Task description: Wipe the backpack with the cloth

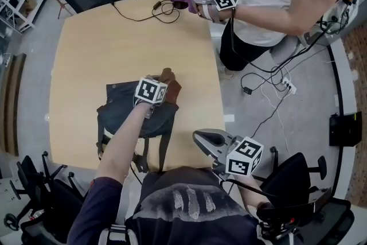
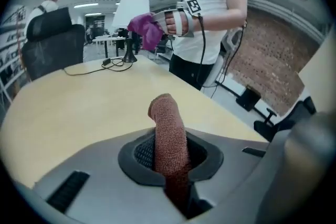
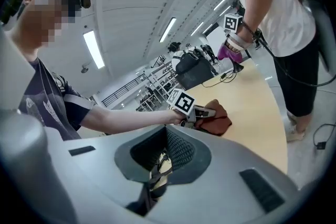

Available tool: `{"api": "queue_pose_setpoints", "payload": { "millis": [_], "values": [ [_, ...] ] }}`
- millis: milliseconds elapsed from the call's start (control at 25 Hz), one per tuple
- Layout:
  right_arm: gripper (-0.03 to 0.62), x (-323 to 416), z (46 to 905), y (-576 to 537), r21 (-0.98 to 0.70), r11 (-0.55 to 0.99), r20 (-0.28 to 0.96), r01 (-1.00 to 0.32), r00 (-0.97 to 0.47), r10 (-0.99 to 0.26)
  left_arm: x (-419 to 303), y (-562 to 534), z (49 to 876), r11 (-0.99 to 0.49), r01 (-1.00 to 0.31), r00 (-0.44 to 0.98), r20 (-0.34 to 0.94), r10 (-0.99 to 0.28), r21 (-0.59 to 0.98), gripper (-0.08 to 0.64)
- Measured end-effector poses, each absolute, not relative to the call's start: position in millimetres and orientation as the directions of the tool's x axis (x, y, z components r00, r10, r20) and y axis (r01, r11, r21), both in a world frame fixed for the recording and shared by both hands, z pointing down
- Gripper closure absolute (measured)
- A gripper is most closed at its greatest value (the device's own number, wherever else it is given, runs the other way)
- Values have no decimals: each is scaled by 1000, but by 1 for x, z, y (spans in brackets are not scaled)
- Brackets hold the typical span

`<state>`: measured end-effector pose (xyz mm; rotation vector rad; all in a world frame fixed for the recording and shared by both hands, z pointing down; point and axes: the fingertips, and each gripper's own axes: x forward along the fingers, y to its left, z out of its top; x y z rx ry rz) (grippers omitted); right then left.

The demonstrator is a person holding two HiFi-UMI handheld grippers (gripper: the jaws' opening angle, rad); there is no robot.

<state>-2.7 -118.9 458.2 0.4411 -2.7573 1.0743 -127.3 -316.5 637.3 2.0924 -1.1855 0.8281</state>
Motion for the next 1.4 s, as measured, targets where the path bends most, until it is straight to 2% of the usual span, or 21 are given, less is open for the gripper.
{"api": "queue_pose_setpoints", "payload": {
  "millis": [160, 360, 520, 800, 1120, 1280, 1400],
  "values": [
    [589, -34, 454, -122, -616, 708, 277, -345, -936, -215, -142, -302, 661, -642, -766, 356, 810, -467, -34, 502],
    [589, -85, 449, -120, -591, 740, 297, -320, -940, -170, -195, -289, 670, -666, -727, 278, 816, -507, -166, 502],
    [589, -116, 453, -114, -597, 745, 311, -297, -942, -126, -255, -278, 675, -578, -805, 243, 815, -525, -133, 502],
    [589, -144, 458, -108, -592, 757, 334, -277, -939, -83, -347, -254, 683, -486, -858, 141, 832, -536, -168, 502],
    [589, -152, 458, -107, -589, 752, 344, -296, -934, -98, -406, -239, 679, -401, -892, 49, 836, -547, -210, 502],
    [589, -143, 459, -110, -592, 745, 337, -308, -934, -118, -459, -215, 665, -277, -910, -110, 824, -555, -308, 502],
    [589, -137, 462, -111, -601, 738, 327, -305, -937, -122, -508, -185, 640, -81, -937, -237, 787, -570, -341, 502]
  ]
}}
